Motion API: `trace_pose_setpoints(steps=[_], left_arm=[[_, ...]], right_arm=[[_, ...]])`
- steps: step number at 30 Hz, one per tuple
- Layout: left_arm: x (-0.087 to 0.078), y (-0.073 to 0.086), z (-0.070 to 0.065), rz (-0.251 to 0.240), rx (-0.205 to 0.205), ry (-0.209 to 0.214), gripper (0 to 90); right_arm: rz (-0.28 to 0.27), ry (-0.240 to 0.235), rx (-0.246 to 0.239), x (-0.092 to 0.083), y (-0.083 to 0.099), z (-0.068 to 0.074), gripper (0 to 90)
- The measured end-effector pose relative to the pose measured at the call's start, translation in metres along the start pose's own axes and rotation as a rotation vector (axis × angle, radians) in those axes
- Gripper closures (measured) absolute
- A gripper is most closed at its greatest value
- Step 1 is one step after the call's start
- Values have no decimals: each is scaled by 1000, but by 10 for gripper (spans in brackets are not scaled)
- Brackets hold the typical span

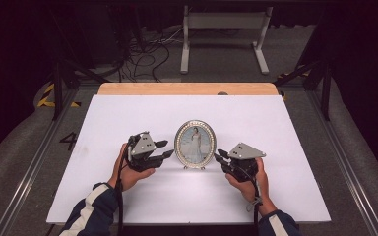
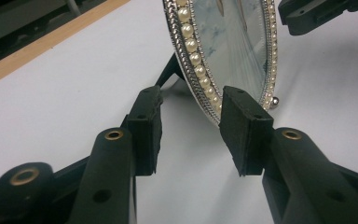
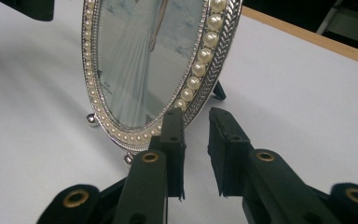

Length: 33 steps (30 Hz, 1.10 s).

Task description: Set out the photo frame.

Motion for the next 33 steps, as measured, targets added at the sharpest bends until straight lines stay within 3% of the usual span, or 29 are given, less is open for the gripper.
trace_pose_setpoints(steps=[17, 21, 23, 33], left_arm=[[-5, 6, -1, 32, 18, -49, 401], [-6, 8, -1, 32, 2, -57, 326], [-8, 12, 0, 30, -33, -67, 272], [-17, 26, 1, 51, -47, -82, 127]], right_arm=[[3, 10, -12, -13, 6, -11, 621], [12, 4, -15, -13, 9, -12, 540], [12, 4, -14, -13, 9, -12, 497], [36, 17, -26, -12, 15, -14, 312]])
Point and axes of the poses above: each handheld gripper's, and its own axes: x roughly forward along the jaws, y roughly out of its underside, z roughly to its left, the point moved 5 cm from there along x, roughly forward along the jaws, and after that the axes turned 6 degrees about y, right-handed, at the moved point
